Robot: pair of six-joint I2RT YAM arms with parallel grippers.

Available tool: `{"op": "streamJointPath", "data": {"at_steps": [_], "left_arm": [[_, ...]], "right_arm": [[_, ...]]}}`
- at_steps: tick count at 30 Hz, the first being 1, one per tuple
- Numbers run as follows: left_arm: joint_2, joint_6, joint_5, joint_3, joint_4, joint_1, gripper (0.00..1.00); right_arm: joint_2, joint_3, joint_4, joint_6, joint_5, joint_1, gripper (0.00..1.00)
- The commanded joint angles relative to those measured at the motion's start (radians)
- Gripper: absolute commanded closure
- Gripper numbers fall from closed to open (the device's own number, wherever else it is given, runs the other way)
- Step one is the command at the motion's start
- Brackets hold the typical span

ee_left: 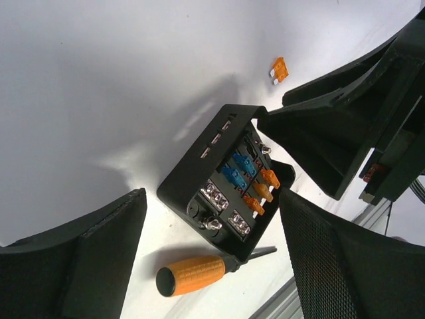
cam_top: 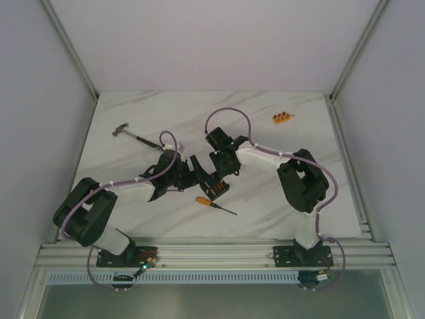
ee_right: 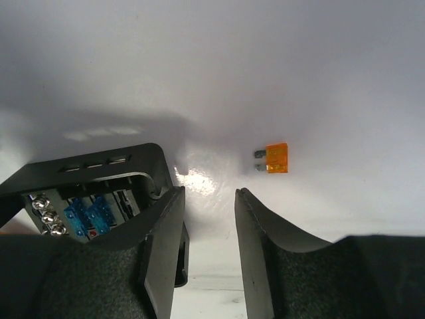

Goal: Snap on the fuse box
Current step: Pick up the fuse from the center of the board.

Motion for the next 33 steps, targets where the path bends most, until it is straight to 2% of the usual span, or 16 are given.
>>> {"op": "streamJointPath", "data": {"at_steps": [1,6,12,20,33], "left_arm": [[0.003,-0.012,0.004,0.001,0.031,-0.005,0.11],[-0.005,-0.006,-0.015,0.001,0.012,-0.004,0.1],[-0.021,0.004,-0.038,0.0,-0.017,-0.002,0.07],[-0.025,0.009,-0.042,0.0,-0.022,-0.003,0.06],[-0.025,0.01,-0.043,0.004,-0.023,-0.002,0.05]], "right_arm": [[-0.012,0.035,-0.025,0.009,0.04,-0.028,0.56],[-0.008,0.048,-0.015,0.028,0.105,-0.054,0.47],[0.041,0.092,0.022,0.056,0.182,-0.085,0.43],[0.108,0.109,0.027,0.057,0.161,-0.102,0.43],[0.007,-0.039,-0.041,0.031,0.118,-0.1,0.43]]}}
